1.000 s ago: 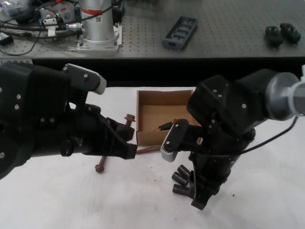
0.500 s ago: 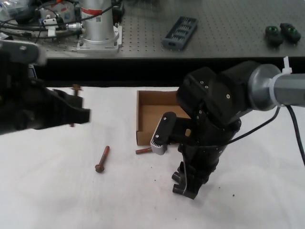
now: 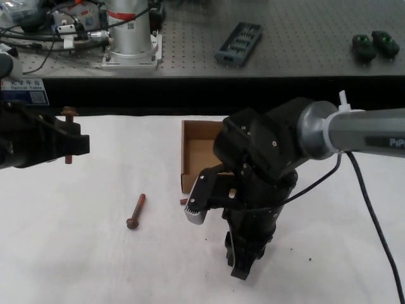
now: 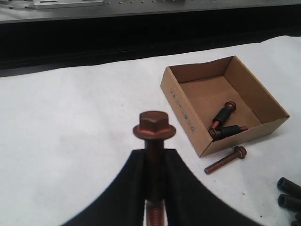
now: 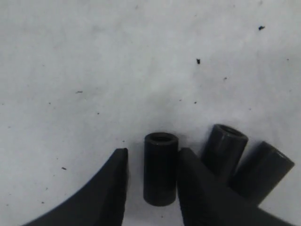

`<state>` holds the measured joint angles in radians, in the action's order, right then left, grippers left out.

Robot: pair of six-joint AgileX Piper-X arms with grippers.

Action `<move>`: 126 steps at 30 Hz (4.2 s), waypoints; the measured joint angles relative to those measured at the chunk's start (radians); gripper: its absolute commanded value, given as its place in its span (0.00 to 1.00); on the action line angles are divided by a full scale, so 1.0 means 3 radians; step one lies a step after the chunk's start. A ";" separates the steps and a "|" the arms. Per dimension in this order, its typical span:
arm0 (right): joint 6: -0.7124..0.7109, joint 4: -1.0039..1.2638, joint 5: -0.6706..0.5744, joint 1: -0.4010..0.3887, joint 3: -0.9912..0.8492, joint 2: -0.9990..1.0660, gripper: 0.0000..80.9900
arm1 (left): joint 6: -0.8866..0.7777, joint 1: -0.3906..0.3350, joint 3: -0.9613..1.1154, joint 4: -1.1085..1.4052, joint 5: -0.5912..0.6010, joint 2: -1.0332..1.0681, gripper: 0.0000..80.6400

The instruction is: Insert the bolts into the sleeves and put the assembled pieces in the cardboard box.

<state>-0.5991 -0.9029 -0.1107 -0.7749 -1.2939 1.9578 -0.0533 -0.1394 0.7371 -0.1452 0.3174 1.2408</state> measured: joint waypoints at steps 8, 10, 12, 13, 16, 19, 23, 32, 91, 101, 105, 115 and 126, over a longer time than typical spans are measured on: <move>0.0000 -0.0055 0.0068 0.0002 -0.0006 0.0053 0.33 | -0.0006 0.0000 0.0000 0.0000 0.0008 0.0000 0.00; 0.0000 -0.0076 0.0098 0.0002 -0.0020 0.0067 0.33 | -0.0021 0.0000 0.0000 0.0000 0.0070 0.0000 0.00; 0.0000 -0.0085 0.0108 0.0002 -0.0029 0.0076 0.33 | -0.0049 0.0000 0.0000 0.0000 0.0106 0.0000 0.00; 0.0000 -0.0086 0.0106 0.0002 -0.0029 0.0083 0.33 | -0.0076 0.0000 0.0000 0.0000 0.0124 0.0000 0.00; 0.0000 -0.0086 0.0112 0.0002 -0.0029 0.0082 0.31 | -0.0099 0.0000 0.0000 0.0000 0.0149 0.0000 0.00; 0.0019 -0.0079 0.0155 0.0002 -0.0029 0.0082 0.21 | -0.0111 0.0000 0.0000 0.0000 0.0149 0.0000 0.00; 0.0052 -0.0072 0.0185 0.0002 -0.0033 0.0082 0.06 | -0.0112 0.0000 0.0000 0.0000 0.0149 0.0000 0.00; 0.0074 -0.0072 0.0194 0.0002 -0.0033 0.0082 0.04 | -0.0125 0.0000 0.0000 0.0000 0.0217 0.0000 0.00; 0.2182 0.4220 -0.1677 0.0806 0.2919 -0.1845 0.04 | -0.2596 -0.1532 -0.0733 0.3768 0.0352 0.1391 0.00; 0.2246 0.4231 -0.1828 0.0806 0.2556 -0.1271 0.04 | -0.2412 -0.1462 -0.0733 0.3744 0.0212 0.1391 0.00; 0.2298 0.4239 -0.1916 0.0806 0.2421 -0.1163 0.04 | -0.2229 -0.1363 -0.0733 0.3685 0.0227 0.1391 0.00; 0.2374 0.4248 -0.2111 0.0806 0.2285 -0.1075 0.04 | -0.1769 -0.1286 -0.0526 0.3486 0.0341 0.1536 0.00; 0.2393 0.4248 -0.2287 0.0757 0.2275 -0.1075 0.04 | -0.1793 -0.1286 -0.0398 0.3483 0.0521 0.1637 0.00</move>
<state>0.1189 0.3714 -0.7968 -0.5478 -0.6113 1.6353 -0.5913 -0.5253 0.6177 0.8997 0.4737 1.7318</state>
